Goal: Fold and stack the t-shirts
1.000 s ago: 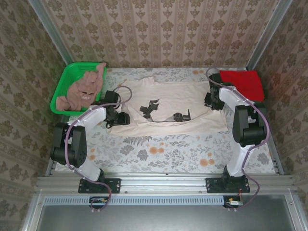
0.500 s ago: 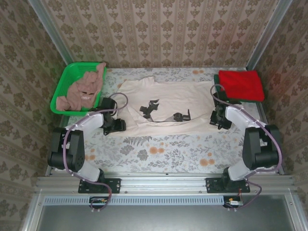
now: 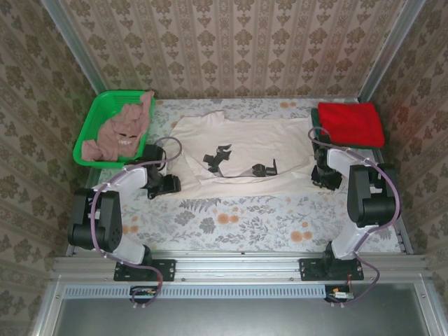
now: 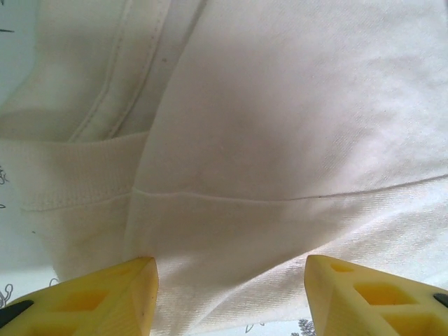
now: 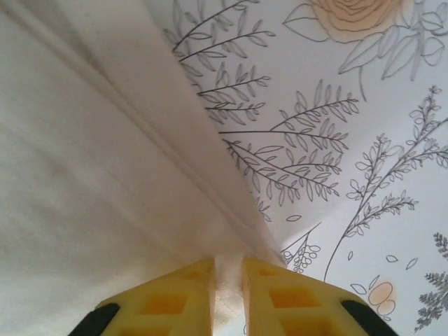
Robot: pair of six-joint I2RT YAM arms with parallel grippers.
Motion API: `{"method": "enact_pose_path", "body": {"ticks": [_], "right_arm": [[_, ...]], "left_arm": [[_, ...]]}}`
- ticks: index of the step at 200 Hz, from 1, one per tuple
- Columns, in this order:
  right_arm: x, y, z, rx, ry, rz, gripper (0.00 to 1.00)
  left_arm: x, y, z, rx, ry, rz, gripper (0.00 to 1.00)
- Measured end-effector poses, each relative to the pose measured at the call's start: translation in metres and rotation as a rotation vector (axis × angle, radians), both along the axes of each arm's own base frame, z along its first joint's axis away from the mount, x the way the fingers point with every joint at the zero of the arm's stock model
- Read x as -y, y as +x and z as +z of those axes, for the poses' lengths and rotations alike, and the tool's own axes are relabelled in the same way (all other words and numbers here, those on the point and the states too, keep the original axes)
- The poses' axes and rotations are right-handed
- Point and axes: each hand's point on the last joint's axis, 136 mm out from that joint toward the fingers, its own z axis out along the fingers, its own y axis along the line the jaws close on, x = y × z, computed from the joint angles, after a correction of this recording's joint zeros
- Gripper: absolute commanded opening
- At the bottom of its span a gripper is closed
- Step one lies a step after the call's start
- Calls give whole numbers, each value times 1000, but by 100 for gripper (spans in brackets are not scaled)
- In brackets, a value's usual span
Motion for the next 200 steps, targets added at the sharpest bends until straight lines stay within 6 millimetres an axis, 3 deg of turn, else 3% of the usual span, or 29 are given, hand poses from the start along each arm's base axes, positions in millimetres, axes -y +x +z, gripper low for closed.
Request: {"method": "enact_pose_path", "body": {"ticks": [14,26,64,82,107,127,171,200], "right_arm": [[-1,-4,2,8,6,0,1],[-1,-9,6,23,8,-1,2],[-5,-7,19,93,55,-3,35],[-9,-1,16,126,113,-7,31],[-9,1,10,120,130,-12,35],[-9,-4,-3,74,130,-17,30],[-4,-9,-1,70,108,-24,0],[-3,-18,20,119,97,-41,0]], "left_arm": [[1,0,0,1,-3,-1,58],[1,0,0,0,-6,-1,58],[3,0,1,1,-16,-4,58],[3,0,1,1,-16,-4,58],[3,1,1,4,-17,-4,58],[3,1,1,4,-17,-4,58],[3,1,1,4,-17,-4,58],[3,1,1,4,-17,-4,58]]}}
